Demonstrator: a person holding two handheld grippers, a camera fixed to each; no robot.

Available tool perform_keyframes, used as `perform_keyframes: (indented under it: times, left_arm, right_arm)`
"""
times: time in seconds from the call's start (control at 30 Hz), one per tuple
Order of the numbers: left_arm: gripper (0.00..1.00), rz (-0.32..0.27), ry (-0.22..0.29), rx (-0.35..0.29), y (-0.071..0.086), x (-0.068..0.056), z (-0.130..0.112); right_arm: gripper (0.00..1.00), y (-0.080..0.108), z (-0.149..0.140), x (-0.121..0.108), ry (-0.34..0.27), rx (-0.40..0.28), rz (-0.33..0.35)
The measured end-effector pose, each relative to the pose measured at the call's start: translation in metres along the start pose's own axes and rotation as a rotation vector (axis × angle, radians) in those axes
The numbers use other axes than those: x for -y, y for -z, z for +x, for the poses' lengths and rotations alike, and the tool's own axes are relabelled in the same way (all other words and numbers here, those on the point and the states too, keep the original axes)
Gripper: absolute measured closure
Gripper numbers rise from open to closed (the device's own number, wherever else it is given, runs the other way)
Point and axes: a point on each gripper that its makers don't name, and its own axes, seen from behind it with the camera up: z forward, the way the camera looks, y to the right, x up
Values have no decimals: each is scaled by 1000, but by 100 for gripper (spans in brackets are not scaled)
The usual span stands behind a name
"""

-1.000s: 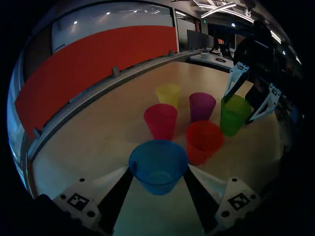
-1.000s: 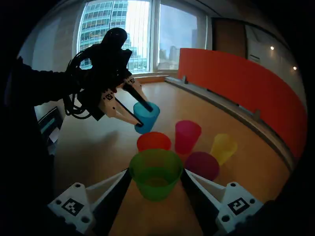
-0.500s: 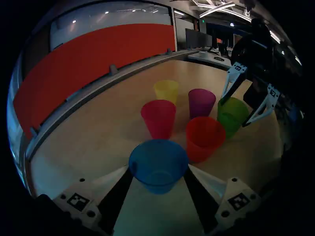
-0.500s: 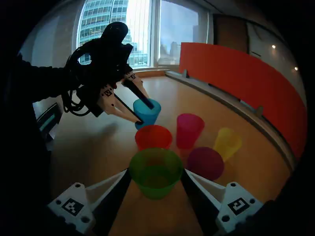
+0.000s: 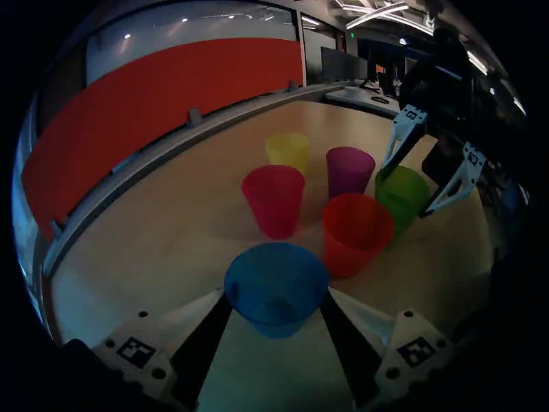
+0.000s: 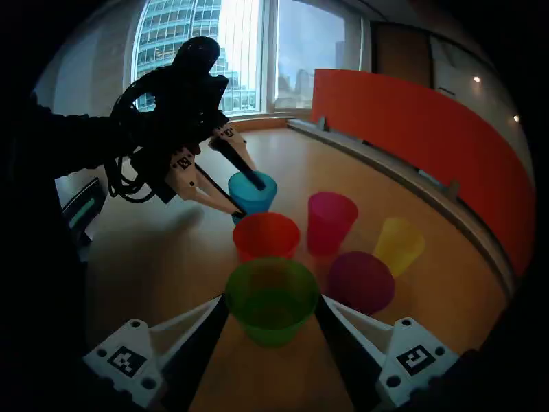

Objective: Pour water

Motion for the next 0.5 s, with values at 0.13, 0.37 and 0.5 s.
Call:
perform_keyframes:
  times: [0.13, 0.37, 0.5]
  left_arm:
    - [14, -2, -1, 2, -1, -1, -2]
    - [14, -14, 9, 3, -1, -3, -6]
    - [14, -21, 8, 12, -1, -5, -9]
  right_arm:
    - [9, -2, -2, 1, -3, 4, 0]
    - [9, -3, -7, 0, -3, 13, -7]
    - [9, -2, -10, 0, 3, 19, -12]
